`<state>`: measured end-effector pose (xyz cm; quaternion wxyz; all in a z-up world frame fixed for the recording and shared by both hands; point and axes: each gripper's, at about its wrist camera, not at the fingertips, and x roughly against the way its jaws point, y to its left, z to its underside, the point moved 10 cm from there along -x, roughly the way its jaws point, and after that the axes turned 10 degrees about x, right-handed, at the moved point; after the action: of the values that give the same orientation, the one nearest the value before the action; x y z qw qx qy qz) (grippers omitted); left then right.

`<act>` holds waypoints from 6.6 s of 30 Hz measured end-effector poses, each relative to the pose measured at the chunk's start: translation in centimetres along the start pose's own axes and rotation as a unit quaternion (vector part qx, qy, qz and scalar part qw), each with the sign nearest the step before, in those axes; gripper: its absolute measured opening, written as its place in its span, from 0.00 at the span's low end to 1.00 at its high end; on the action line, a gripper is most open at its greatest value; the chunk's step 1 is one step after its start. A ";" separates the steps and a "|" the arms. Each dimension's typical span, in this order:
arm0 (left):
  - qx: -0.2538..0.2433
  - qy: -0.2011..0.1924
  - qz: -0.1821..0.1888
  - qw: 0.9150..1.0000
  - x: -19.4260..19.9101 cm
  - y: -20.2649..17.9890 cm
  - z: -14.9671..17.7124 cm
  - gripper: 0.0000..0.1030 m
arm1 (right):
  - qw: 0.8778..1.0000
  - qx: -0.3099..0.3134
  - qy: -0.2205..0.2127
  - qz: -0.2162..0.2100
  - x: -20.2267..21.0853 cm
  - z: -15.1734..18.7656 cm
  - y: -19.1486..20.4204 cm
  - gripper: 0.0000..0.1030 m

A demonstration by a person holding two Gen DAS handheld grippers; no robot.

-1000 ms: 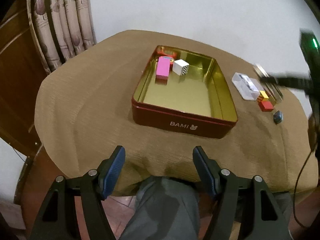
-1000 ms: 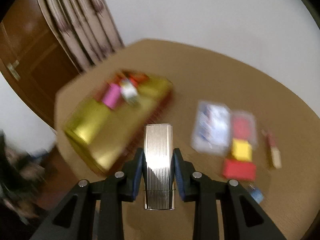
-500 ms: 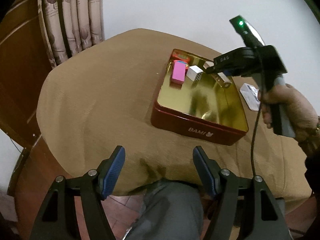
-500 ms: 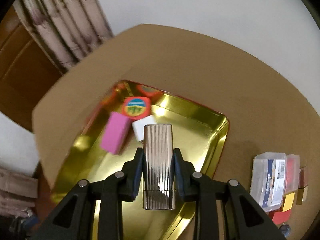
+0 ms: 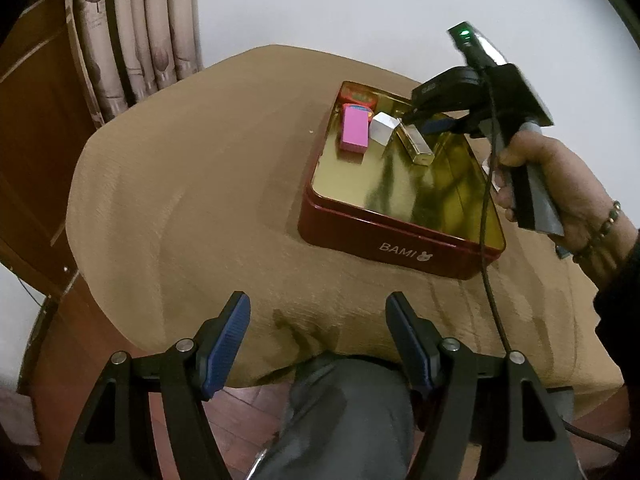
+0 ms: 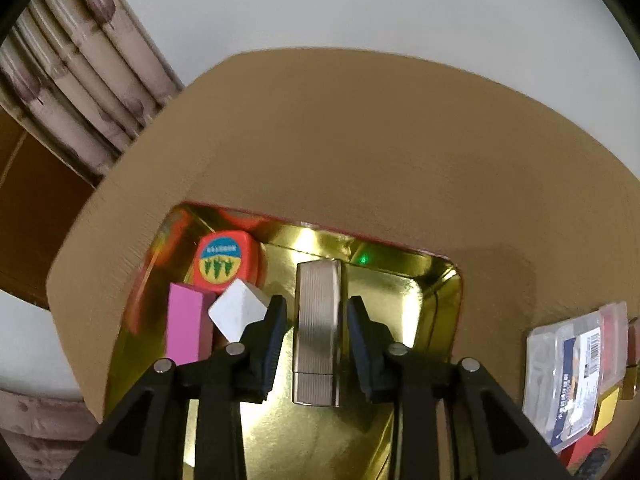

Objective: Organize rigid objects
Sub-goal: 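Carry the silver bar with the right gripper and release it into the tin, then move the left gripper to the blue round tin and close on it, then carry the blue round tin with the left gripper and release it into the tin, then grasp the gold lipstick with the right gripper, then carry the lipstick with the right gripper and release it into the tin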

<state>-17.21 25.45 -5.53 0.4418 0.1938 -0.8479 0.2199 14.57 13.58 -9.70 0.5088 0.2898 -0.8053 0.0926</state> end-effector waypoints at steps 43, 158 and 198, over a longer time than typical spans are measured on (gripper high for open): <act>-0.301 0.087 0.147 0.938 -9.7 -38.9 4.3 0.65 | 0.923 -0.208 -0.224 0.234 21.2 28.3 -32.7 0.62; -0.135 0.026 0.063 0.988 2.5 -12.0 4.0 0.76 | 0.994 -0.037 0.017 0.100 8.0 12.3 -24.9 0.19; -0.042 0.085 0.076 0.993 2.3 -3.7 4.1 0.76 | 0.999 -0.042 0.008 0.026 -1.7 -1.4 2.3 0.21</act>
<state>-19.22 19.83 -5.02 0.5019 0.0912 -0.8280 0.2327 14.93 16.74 -10.21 0.5244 0.2464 -0.8117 0.0736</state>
